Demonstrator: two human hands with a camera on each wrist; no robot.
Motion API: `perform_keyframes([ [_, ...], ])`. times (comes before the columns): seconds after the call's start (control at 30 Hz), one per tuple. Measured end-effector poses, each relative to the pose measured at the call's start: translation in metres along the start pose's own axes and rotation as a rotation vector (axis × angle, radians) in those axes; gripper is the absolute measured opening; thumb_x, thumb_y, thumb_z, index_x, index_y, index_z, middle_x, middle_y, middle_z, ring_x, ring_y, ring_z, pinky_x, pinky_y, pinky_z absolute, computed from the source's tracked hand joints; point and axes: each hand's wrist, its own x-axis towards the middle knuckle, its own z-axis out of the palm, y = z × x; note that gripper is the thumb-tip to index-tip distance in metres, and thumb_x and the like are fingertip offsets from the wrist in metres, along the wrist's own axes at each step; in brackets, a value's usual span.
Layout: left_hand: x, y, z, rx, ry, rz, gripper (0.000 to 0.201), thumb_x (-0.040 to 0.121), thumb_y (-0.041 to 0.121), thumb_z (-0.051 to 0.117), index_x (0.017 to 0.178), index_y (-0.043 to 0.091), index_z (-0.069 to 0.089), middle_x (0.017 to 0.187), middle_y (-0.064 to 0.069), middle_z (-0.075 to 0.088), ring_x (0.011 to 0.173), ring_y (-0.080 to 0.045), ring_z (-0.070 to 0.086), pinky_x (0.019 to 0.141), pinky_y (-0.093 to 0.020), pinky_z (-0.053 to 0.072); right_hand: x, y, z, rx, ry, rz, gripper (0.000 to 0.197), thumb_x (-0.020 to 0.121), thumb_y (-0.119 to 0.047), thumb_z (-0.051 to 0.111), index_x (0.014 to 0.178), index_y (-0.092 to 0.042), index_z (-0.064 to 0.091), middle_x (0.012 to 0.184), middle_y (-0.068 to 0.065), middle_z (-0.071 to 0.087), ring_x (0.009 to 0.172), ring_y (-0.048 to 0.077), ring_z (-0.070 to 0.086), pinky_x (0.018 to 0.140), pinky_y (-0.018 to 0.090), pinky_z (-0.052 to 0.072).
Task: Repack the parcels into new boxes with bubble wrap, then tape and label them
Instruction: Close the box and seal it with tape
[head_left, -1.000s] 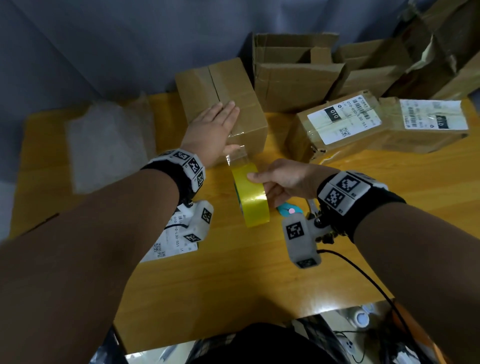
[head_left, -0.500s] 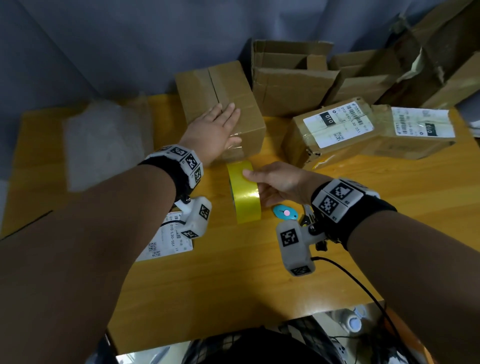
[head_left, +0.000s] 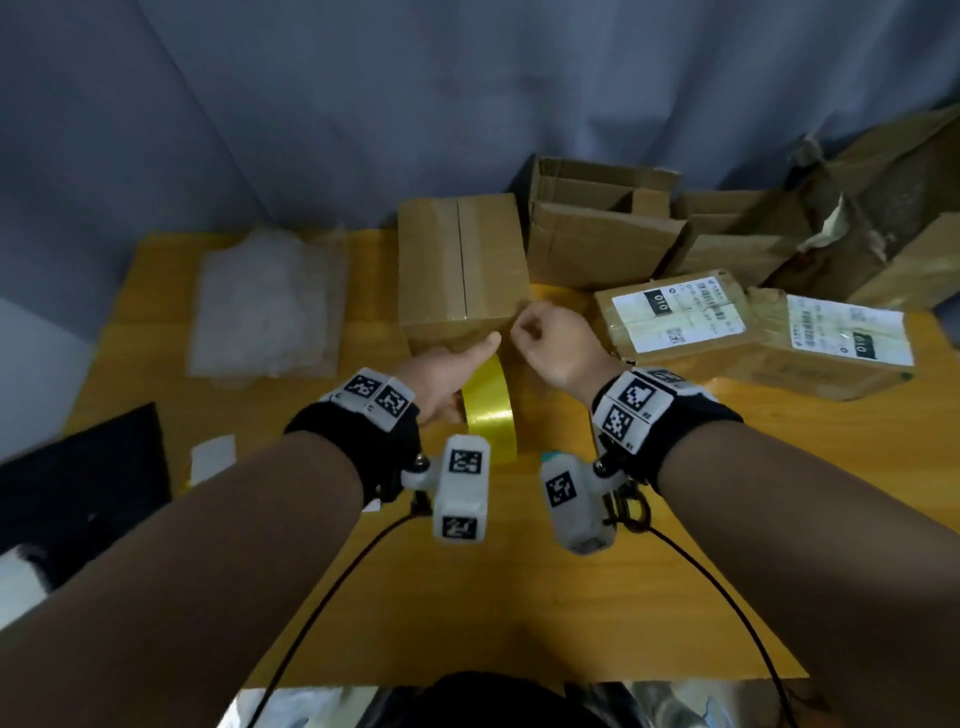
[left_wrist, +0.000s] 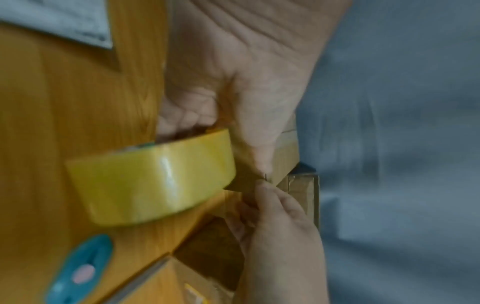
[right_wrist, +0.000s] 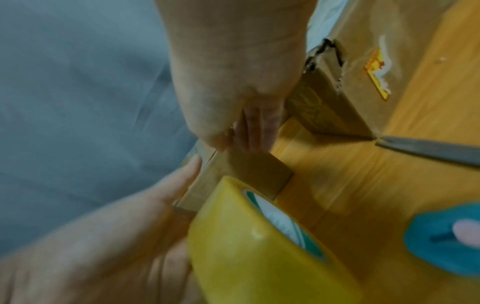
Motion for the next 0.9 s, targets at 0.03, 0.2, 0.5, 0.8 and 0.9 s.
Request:
perform_keyframes([
  [0.03,0.002,0.003,0.003,-0.012,0.027,-0.016,0.076,0.069,0.074,0.06,0.109,0.01,0.061,0.094,-0.007,0.067,0.083,-0.025,0.065,0.066,-0.033,0.056,0.005,0.003,-0.004,-0.095,0.061,-0.069,0.023,0.095,-0.022,0.051,0.116,-0.013,0.057,0.116,0.007,0.055,0.11,0.023,0.054,0.089,0.031,0.044],
  [0.2,0.0,0.008,0.002,0.034,0.1,0.002,0.057,0.086,0.051,0.053,0.128,0.013,0.054,0.122,-0.011,0.059,0.108,-0.032,0.058,0.098,-0.046,0.046,0.033,0.009,-0.017,-0.545,-0.036,-0.421,0.065,0.093,-0.035,0.052,0.15,-0.026,0.022,0.16,0.004,0.0,0.147,0.026,0.003,0.119,0.04,0.005],
  [0.5,-0.021,-0.015,-0.013,0.147,0.082,0.065,0.072,0.071,0.062,0.043,0.131,0.022,0.053,0.13,-0.005,0.056,0.116,-0.028,0.054,0.103,-0.047,0.04,0.047,-0.004,0.013,-0.62,-0.174,-0.394,0.058,0.101,-0.043,0.032,0.151,-0.039,0.003,0.161,0.002,-0.003,0.147,0.03,-0.007,0.117,0.043,0.018],
  [0.8,-0.033,-0.021,-0.016,0.242,0.098,0.09,0.045,0.096,0.037,0.042,0.134,0.014,0.05,0.136,-0.011,0.05,0.121,-0.029,0.047,0.107,-0.044,0.034,0.009,-0.019,0.034,-0.777,0.069,-0.414,0.062,0.09,-0.053,0.049,0.142,-0.024,0.032,0.136,0.015,0.036,0.129,0.035,0.033,0.117,0.049,0.01],
  [0.9,-0.033,-0.024,-0.016,0.253,0.089,0.091,0.05,0.098,0.043,0.04,0.139,0.015,0.045,0.143,-0.01,0.044,0.127,-0.029,0.042,0.109,-0.042,0.031,0.022,-0.021,0.044,-0.729,0.036,-0.401,0.069,0.088,-0.048,0.056,0.142,-0.018,0.027,0.145,0.018,0.026,0.141,0.036,0.021,0.119,0.045,0.003],
])
